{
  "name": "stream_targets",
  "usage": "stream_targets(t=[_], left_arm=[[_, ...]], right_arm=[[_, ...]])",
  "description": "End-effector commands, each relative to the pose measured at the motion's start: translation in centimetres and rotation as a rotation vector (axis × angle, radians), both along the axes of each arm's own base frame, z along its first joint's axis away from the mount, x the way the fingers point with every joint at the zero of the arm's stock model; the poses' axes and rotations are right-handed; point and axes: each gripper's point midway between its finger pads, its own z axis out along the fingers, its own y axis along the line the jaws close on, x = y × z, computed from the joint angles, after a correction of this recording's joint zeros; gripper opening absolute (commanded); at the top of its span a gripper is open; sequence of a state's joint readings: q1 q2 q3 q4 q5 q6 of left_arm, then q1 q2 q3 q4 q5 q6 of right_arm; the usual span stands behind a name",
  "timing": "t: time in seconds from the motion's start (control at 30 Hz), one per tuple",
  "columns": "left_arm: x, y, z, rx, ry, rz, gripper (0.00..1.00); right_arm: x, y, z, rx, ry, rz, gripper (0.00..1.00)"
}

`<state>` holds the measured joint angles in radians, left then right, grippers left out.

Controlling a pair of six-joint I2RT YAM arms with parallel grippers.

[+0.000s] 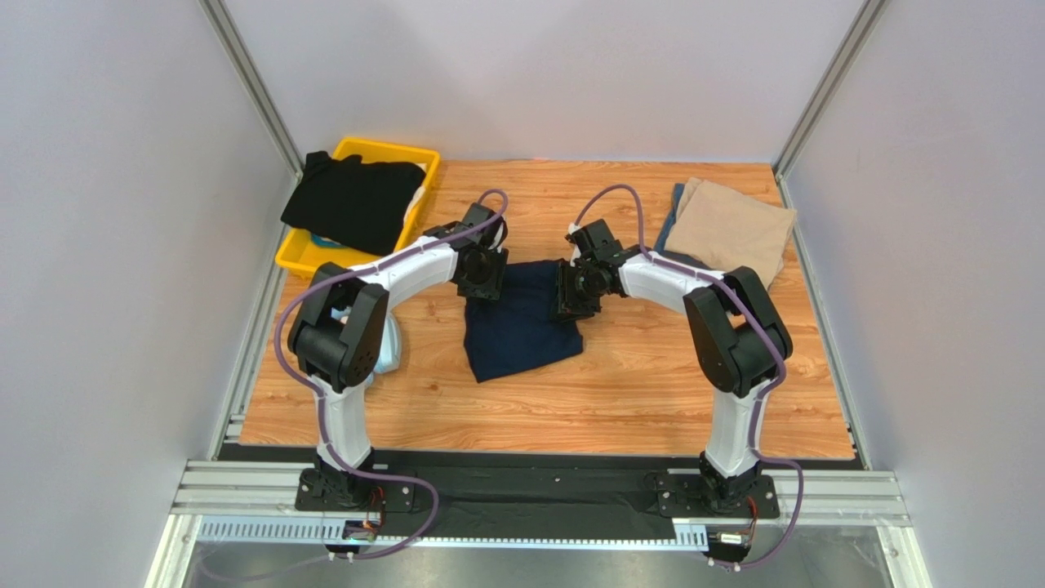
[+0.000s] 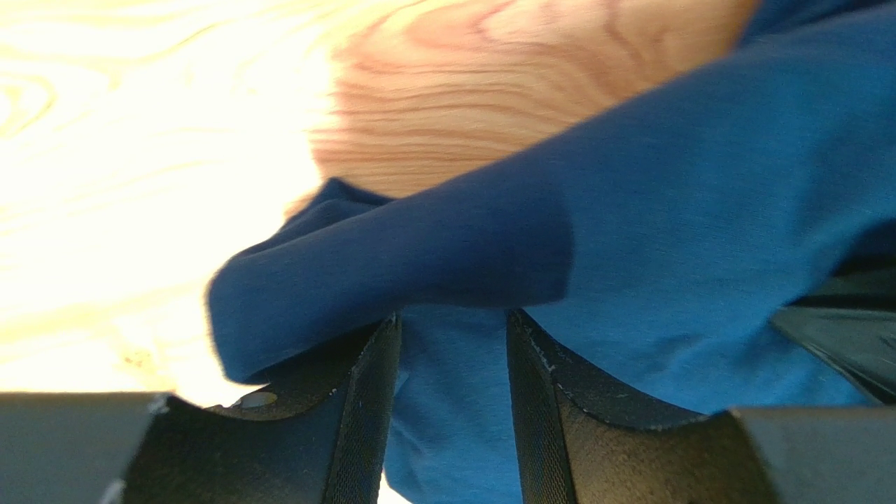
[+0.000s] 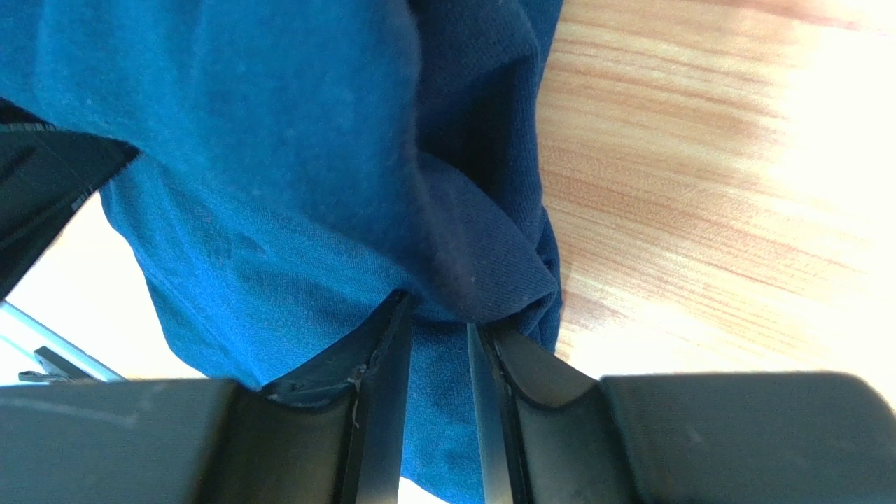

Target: Fold and stack the t-shirts

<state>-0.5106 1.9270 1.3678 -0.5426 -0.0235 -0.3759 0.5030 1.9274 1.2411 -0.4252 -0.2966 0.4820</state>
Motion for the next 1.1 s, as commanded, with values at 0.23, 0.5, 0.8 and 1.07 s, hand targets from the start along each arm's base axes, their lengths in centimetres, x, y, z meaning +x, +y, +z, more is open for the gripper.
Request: stream_targets(t=[0.23,0.5,0.8,1.07], left_arm=[[-1.3,3.6,-0.2,0.064,0.043,0.080,0.49],[-2.9,3.3,-0.6,0.027,0.080,0.060,0.47],[-2.7,4.1,6.9,-0.019,-0.092,0.059,0.51],[-1.9,0.5,12.8,-0.206,-0.145,0.003,0.45]], right_arm=[[-4.6,-2.3,-2.9,-0.144,0.099,0.023,0.00],[-7.6,-2.8,-2.8,-0.166,0.126,0.044,0.00],[-5.4,-3.4,8.5,-0.136,-0.132,0.052,0.14],[-0.8,-2.6,16.9,-0.145,-0.330,0.036,0.07]])
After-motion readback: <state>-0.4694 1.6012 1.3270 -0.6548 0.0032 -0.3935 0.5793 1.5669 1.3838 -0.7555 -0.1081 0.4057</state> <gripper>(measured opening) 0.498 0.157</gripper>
